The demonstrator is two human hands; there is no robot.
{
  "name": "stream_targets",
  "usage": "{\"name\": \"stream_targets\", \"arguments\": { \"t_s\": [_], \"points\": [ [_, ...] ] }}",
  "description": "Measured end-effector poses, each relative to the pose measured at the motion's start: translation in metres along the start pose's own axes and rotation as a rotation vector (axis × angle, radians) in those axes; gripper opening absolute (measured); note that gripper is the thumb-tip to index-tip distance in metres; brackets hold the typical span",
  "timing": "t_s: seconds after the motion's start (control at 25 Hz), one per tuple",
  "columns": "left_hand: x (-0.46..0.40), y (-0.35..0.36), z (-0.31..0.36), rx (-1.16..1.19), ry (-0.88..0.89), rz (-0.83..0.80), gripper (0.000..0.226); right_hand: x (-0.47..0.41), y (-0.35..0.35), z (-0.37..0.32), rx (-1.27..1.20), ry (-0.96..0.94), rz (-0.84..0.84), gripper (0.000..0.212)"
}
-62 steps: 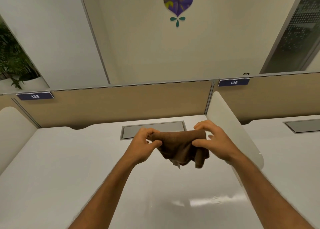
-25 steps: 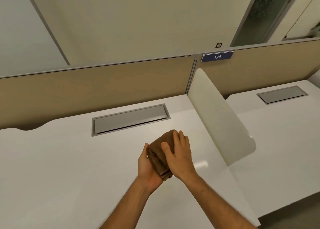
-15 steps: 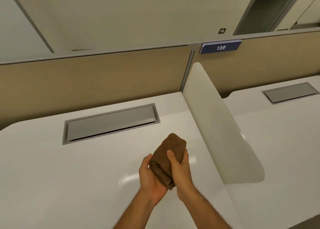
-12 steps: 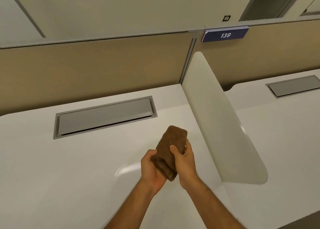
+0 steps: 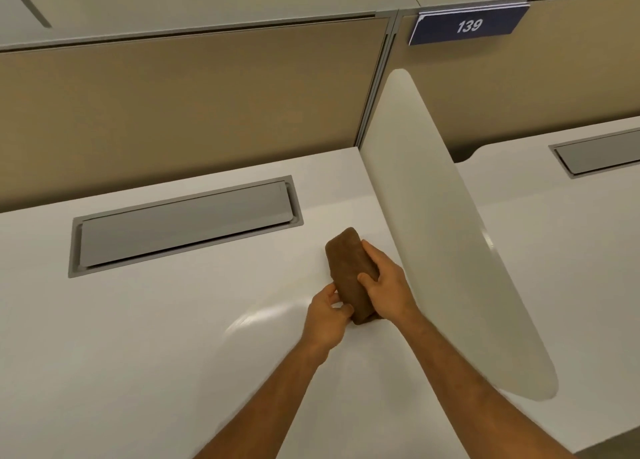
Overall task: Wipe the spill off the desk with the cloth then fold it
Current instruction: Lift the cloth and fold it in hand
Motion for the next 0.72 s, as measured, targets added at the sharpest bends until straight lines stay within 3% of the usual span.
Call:
{"name": "stream_targets", "arguments": {
  "t_s": [0.2, 0.44, 0.56, 0.72],
  "points": [
    [-0.012, 0.016, -0.024, -0.252, 0.069, 0.051, 0.058, 0.004, 0.03, 0.038, 0.557, -0.122, -0.096, 0.059],
    [-0.017, 0.01, -0.03, -0.413, 0.115, 0.079, 0.042, 0.009, 0.053, 0.043, 0.594, -0.044, -0.041, 0.075],
    [-0.014, 0.008, -0.02, -0.5, 0.113, 0.117, 0.038, 0.006, 0.057, 0.042, 0.646, -0.046, -0.042, 0.071],
    [0.005, -0.003, -0.002, -0.566, 0.09, 0.118, 0.053, 0.002, 0.043, 0.035, 0.666, -0.035, -0.154, 0.075]
  ]
}}
Point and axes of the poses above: each hand's wrist, its own x-axis away from the middle knuckle, its own y-axis out of the palm, z = x × y, the point moved 1 cm from there along -x, towards the middle knuckle, and after that the axes turned 6 degrees about x, right-handed, at the moved point
